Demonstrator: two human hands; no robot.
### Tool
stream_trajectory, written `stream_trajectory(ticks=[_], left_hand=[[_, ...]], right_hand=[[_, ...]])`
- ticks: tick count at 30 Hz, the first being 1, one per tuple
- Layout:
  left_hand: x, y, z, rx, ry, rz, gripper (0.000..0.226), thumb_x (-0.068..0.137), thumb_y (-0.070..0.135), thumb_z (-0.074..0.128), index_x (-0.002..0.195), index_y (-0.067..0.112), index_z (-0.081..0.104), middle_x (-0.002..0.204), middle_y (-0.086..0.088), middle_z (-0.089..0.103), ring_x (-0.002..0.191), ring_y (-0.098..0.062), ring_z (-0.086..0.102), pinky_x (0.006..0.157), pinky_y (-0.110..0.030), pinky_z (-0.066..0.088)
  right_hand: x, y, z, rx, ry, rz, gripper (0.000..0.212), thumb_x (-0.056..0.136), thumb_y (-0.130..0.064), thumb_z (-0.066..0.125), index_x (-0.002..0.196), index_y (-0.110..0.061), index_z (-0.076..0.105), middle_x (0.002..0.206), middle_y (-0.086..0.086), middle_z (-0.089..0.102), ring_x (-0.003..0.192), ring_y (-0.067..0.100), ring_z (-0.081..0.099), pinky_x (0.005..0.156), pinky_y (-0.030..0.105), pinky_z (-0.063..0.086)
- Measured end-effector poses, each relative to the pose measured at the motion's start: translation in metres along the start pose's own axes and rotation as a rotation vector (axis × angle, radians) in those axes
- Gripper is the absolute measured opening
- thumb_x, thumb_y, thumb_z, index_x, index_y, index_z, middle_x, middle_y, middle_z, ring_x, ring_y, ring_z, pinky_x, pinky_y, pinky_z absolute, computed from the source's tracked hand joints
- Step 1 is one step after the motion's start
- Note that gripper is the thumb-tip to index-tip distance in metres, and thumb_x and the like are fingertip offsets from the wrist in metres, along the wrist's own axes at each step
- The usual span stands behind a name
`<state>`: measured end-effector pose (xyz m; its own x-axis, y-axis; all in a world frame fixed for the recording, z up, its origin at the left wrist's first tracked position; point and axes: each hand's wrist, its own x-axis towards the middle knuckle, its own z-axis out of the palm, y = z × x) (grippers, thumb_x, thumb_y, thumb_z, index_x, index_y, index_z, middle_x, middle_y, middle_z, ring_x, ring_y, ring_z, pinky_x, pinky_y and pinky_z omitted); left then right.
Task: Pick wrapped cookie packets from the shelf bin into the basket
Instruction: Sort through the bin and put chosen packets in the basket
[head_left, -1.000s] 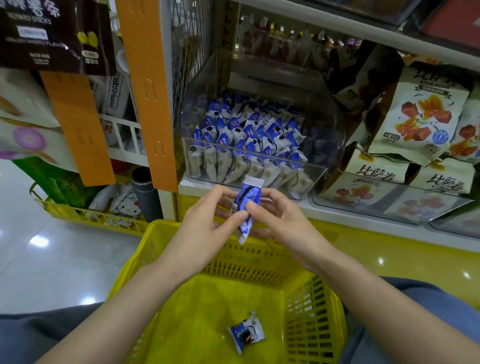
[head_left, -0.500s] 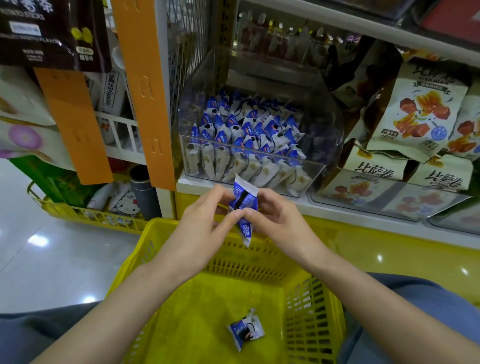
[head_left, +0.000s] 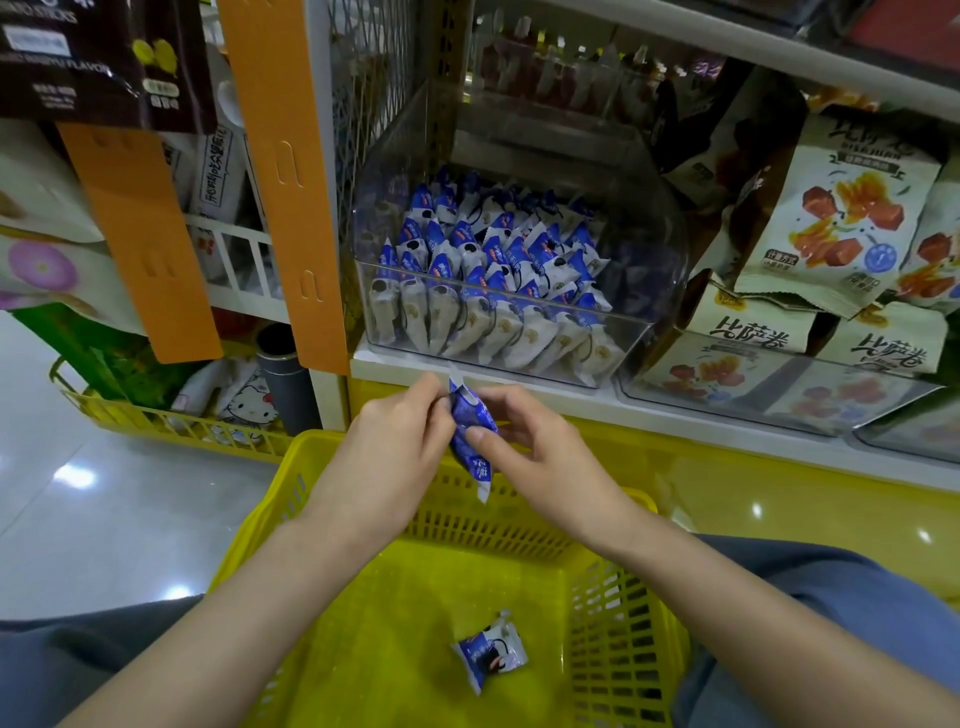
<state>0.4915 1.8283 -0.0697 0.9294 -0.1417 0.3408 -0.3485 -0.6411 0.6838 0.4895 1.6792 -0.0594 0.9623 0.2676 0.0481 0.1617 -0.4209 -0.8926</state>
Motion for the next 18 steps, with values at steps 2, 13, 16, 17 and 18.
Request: stream_trajectory(ticks=[2,13,16,17,18], left_hand=[[0.0010,-0.0003,0.0010,-0.048,0.008,-0.031,0.025,0.094,0.019,0.046,0.073,0.029,0.040,0.056,0.011,0.043,0.058,0.001,0.049,0.050,-0.015,0.034],[0.0009,-0.0062,0.0060,-0.118,-0.090,-0.092,0.010,0.089,0.018,0.054,0.088,0.028,0.054,0.081,0.012,0.062,0.078,0.002,0.058,0.062,-0.008,0.044],[0.0019,-0.0067,0.0051,-0.117,-0.074,-0.080,0.008,0.090,0.020,0.053,0.089,0.029,0.053,0.082,0.011,0.062,0.079,0.002,0.058,0.064,-0.012,0.046],[0.0018,-0.0064,0.0057,-0.134,-0.066,-0.093,0.007,0.089,0.022,0.054,0.091,0.029,0.054,0.083,0.012,0.062,0.080,0.002,0.059,0.066,-0.013,0.047],[0.0014,-0.0056,0.0065,-0.157,-0.065,-0.113,0.009,0.087,0.023,0.055,0.093,0.029,0.055,0.086,0.013,0.062,0.081,0.001,0.059,0.067,-0.016,0.048]], right_hand=[[0.0007,0.0006,0.0002,0.003,0.004,0.016,0.026,0.091,-0.014,0.057,0.115,-0.022,0.055,0.111,-0.009,0.064,0.100,0.004,0.061,0.091,0.022,0.049],[0.0032,0.0039,-0.0029,-0.094,-0.007,0.042,0.032,0.085,-0.015,0.064,0.117,-0.020,0.058,0.106,-0.009,0.066,0.100,0.000,0.060,0.092,0.028,0.049],[0.0048,0.0036,-0.0020,-0.104,-0.007,0.044,0.028,0.089,-0.017,0.059,0.117,-0.018,0.059,0.110,-0.004,0.067,0.103,0.006,0.061,0.096,0.035,0.047],[0.0050,0.0035,-0.0014,-0.093,-0.001,0.048,0.027,0.089,-0.018,0.058,0.116,-0.016,0.059,0.110,-0.001,0.067,0.104,0.010,0.061,0.096,0.038,0.047],[0.0054,0.0033,-0.0013,-0.072,0.006,0.056,0.027,0.090,-0.017,0.057,0.117,-0.014,0.059,0.110,0.002,0.067,0.104,0.013,0.062,0.096,0.041,0.046]])
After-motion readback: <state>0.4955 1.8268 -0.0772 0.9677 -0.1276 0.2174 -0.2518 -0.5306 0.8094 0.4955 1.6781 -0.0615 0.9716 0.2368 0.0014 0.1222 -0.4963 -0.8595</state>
